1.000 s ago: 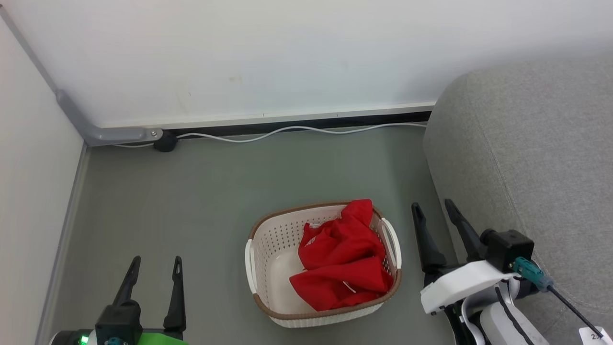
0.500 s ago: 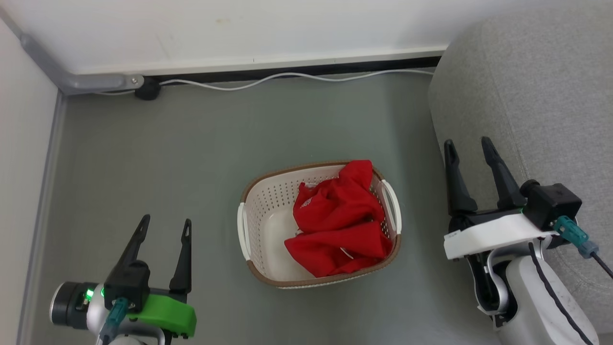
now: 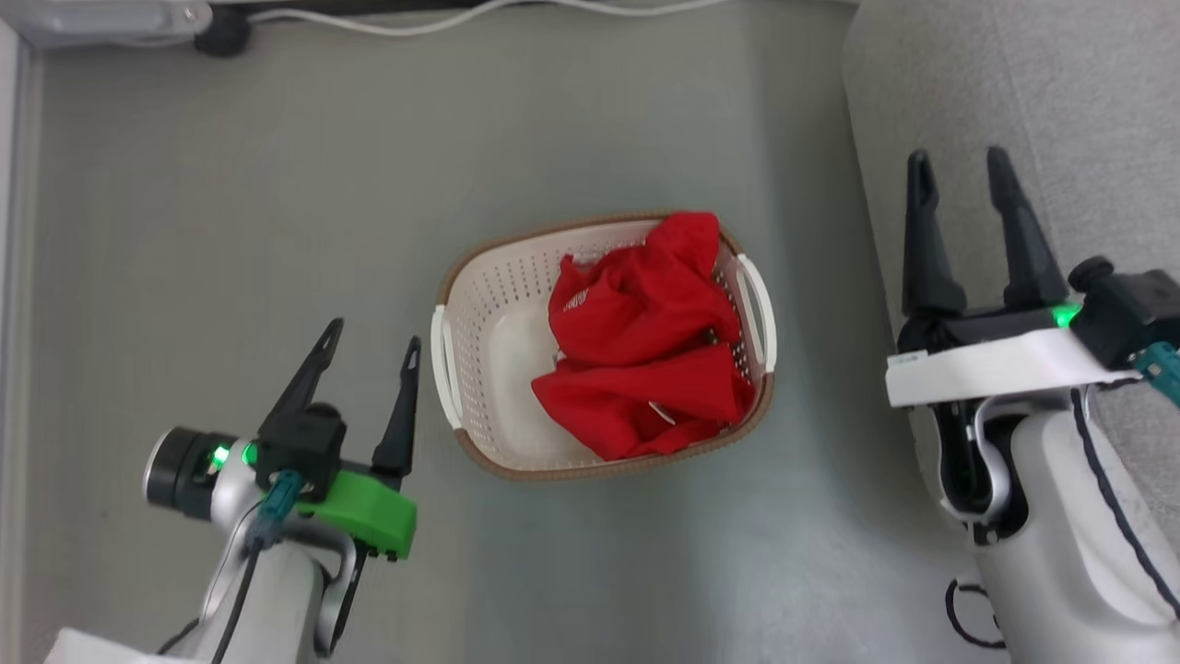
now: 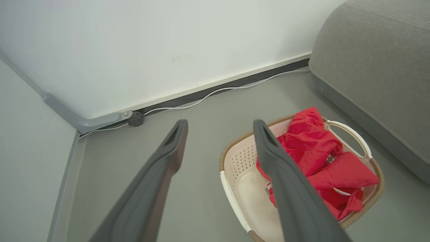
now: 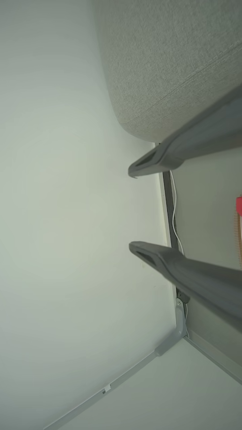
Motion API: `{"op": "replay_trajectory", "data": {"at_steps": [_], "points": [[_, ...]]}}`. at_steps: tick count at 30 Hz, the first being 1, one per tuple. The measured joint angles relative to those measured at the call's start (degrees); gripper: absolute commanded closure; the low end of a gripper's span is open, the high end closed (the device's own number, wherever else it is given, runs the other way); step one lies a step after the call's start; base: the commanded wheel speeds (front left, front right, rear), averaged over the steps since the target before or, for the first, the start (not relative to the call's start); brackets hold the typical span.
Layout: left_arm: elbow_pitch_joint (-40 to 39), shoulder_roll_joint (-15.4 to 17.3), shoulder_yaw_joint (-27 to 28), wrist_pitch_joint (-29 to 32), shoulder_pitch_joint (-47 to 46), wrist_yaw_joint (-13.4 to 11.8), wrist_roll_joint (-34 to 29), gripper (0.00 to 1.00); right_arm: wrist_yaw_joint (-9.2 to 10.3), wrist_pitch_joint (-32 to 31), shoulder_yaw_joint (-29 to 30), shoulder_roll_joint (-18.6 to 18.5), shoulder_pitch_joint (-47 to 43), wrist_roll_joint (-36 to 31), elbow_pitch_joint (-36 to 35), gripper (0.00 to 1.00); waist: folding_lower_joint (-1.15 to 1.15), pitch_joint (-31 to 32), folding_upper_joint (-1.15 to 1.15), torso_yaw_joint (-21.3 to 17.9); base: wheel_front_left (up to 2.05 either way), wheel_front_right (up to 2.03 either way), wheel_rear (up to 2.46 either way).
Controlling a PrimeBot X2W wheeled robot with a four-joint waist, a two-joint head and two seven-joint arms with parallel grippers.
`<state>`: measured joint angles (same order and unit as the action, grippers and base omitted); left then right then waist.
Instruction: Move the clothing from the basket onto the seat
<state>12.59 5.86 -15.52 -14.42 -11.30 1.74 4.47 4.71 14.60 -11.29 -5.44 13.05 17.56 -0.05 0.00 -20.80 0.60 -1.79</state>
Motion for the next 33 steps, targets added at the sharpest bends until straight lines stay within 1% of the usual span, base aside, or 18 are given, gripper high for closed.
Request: {"op": "replay_trajectory", "data": {"at_steps": [5,6,15,24,27,29,33], "points": [[2.86,-0.62,-1.99,0.02,-3.96,1.31,-1.7,0.0,0.0,0.0,0.88,0.03,3.22,-0.47,-1.23,0.0,0.0,-4.07,0.0,-0.25,0.0,0.0,0.0],[3.89,-0.96,-2.76,0.04,-5.47,1.63,-1.72,0.0,0.0,0.0,1.2,0.02,4.83,-0.57,-1.69,0.0,0.0,-5.69,0.0,-0.36,0.0,0.0,0.0],[8.25,-1.87,-7.58,0.24,-12.43,3.33,-3.91,0.0,-0.08,0.01,2.63,-0.19,12.42,-1.72,-3.86,0.0,0.01,-13.04,0.0,-1.02,0.0,0.0,0.0],[13.11,-2.61,-12.29,0.35,-19.46,4.3,-6.58,0.0,-0.16,0.01,3.78,-0.12,17.72,-2.56,-5.43,0.0,0.0,-20.42,0.0,-1.59,0.0,0.0,0.0],[15.02,-2.65,-13.86,0.33,-21.03,4.38,-7.24,0.0,-0.64,0.01,3.8,0.03,19.22,-2.57,-5.44,0.0,0.0,-22.71,0.0,-1.82,0.0,0.0,0.0],[16.18,-2.68,-15.03,0.32,-21.92,4.82,-7.95,0.0,-0.65,0.01,3.83,0.1,19.91,-2.57,-5.44,0.0,0.0,-24.08,0.0,-2.0,0.0,0.0,0.0],[18.23,-2.85,-17.48,0.31,-23.67,4.88,-9.09,0.0,-0.92,0.01,3.96,0.27,20.98,-2.58,-5.31,0.0,0.0,-26.42,0.0,-2.48,0.0,0.0,0.0]]}}
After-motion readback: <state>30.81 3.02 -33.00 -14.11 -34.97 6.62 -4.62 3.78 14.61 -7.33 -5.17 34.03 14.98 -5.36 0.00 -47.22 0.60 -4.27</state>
